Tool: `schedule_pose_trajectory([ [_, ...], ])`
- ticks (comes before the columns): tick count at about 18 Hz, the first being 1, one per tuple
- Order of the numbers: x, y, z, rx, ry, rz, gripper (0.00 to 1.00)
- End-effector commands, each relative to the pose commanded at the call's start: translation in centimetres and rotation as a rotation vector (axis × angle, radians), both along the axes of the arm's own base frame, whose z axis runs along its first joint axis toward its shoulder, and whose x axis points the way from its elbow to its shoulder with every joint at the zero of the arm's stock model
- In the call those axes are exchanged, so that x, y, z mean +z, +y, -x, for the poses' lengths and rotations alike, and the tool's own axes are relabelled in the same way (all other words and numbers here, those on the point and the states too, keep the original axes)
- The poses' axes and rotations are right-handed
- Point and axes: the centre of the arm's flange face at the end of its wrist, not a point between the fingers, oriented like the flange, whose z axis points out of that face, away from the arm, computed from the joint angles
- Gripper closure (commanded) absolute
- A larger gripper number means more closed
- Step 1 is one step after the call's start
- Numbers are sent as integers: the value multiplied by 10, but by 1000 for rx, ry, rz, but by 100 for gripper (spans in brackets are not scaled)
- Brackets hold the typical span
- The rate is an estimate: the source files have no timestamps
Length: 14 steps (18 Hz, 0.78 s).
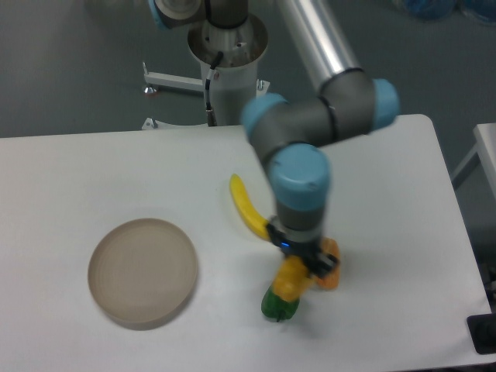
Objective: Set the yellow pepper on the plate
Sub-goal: 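Carry the yellow pepper across the table toward the beige plate, then lower the yellow pepper onto the plate center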
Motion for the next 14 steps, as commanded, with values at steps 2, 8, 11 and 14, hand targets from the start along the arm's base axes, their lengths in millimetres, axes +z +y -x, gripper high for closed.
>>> schedule_pose_trajectory([
  [2, -6, 6, -41, 32, -6, 8, 55],
  [8, -15, 23, -128, 71, -14, 7, 55],
  [11, -34, 31, -160, 58, -14, 28, 55],
  [14, -56, 37, -177, 45, -16, 55, 55],
])
